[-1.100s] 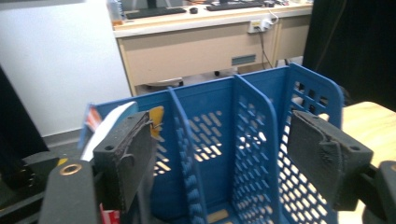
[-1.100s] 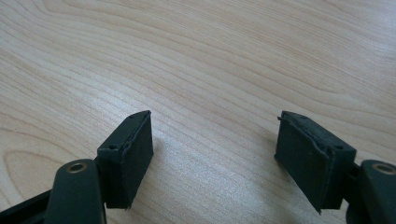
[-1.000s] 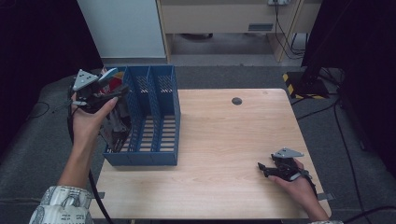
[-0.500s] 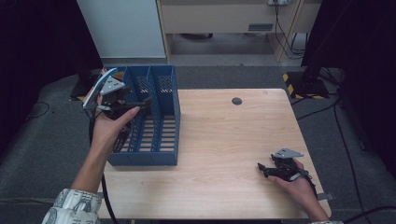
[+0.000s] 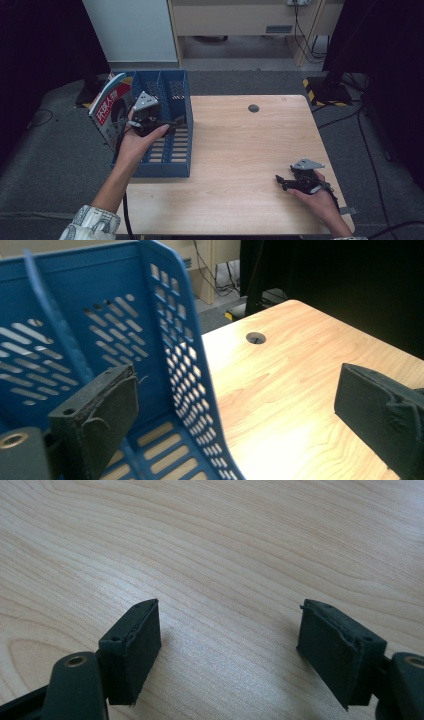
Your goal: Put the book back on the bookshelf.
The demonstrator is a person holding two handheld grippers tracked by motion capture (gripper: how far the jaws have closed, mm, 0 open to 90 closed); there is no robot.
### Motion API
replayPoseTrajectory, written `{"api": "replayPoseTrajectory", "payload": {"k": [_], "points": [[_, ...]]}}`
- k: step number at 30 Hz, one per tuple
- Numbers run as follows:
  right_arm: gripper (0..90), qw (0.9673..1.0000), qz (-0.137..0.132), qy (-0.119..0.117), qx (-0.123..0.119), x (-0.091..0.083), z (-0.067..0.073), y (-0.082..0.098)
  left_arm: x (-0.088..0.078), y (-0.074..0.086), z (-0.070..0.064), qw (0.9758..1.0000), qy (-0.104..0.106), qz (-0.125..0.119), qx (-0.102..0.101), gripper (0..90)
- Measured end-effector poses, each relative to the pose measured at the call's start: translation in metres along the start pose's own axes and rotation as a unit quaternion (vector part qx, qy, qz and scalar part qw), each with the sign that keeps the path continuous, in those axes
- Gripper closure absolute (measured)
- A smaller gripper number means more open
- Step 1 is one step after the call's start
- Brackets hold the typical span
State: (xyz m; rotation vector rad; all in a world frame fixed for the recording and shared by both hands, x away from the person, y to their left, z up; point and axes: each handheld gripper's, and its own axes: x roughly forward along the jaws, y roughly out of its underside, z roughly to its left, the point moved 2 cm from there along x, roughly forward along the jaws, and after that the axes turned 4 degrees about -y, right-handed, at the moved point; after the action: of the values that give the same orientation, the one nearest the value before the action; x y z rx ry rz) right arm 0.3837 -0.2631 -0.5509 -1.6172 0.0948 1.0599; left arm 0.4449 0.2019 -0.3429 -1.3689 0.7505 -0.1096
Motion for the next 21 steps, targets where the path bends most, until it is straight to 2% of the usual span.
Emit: {"api": "replayPoseTrajectory", "payload": {"k": [2,6,7,9,21], "points": [[25.3,1.0000,0.000,0.000,0.000,0.000,0.000,0.000,0.001,0.001,-0.002,1.0000,0.004,0.000,-0.003,3.2],[18.3,1.0000,0.005,0.000,0.001,0.001,0.001,0.000,0.006,0.004,-0.010,0.9999,0.013,0.006,0.001,3.0],[10.5,0.9999,0.012,0.000,0.004,0.002,0.001,-0.001,0.008,0.007,-0.014,0.9998,0.017,0.011,0.003,3.0],[7.8,0.9998,0.017,0.002,0.010,0.003,0.001,-0.001,0.010,0.008,-0.016,0.9997,0.019,0.012,0.005,2.9],[5.1,0.9997,0.022,0.002,0.008,0.004,0.001,-0.001,0.021,0.021,-0.041,0.9984,0.042,0.033,0.019,2.9]]}}
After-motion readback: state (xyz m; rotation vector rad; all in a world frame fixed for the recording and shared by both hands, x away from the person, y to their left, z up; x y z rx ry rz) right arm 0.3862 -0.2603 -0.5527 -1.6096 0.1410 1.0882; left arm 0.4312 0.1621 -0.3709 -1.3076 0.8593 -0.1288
